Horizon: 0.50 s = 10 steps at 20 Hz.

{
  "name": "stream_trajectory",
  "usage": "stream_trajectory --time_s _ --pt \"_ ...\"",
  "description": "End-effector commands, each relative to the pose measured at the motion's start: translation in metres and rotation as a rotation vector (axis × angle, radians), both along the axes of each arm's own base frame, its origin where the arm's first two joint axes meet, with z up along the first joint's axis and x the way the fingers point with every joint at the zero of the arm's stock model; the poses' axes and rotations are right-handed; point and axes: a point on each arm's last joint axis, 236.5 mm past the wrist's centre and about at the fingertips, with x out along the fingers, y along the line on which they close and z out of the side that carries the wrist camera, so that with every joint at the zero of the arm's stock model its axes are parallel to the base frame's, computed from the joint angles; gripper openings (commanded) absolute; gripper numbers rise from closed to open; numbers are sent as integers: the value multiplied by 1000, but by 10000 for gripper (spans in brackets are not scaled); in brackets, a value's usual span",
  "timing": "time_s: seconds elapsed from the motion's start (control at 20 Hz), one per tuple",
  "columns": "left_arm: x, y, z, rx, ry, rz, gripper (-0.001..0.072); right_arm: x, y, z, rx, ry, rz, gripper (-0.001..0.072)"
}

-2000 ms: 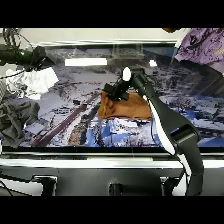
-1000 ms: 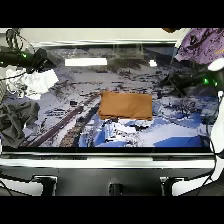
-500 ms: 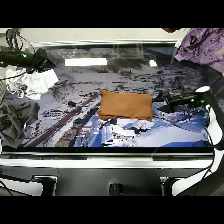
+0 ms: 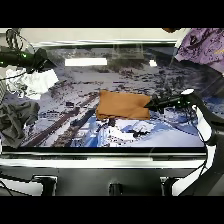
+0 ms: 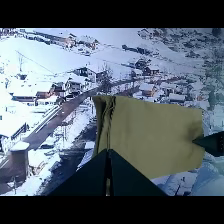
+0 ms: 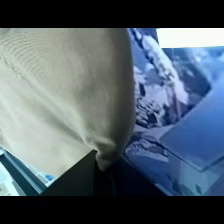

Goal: Fold the clothes and pants, and hang the long-sleeved shirts on hangers.

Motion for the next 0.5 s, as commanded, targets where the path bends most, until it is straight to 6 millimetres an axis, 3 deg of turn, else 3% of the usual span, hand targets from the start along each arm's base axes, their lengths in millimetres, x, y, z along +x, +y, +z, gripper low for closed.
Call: stream_trajectory --time_s 0.0,0.2,0.45 --pt "0 0 0 1 -1 0 20 14 -8 18 -31 -41 -52 26" --pt "0 0 0 1 -1 0 20 49 -38 72 -63 -116 -158 26" --pt "0 0 0 0 0 0 20 97 -95 142 -155 -257 -315 26"
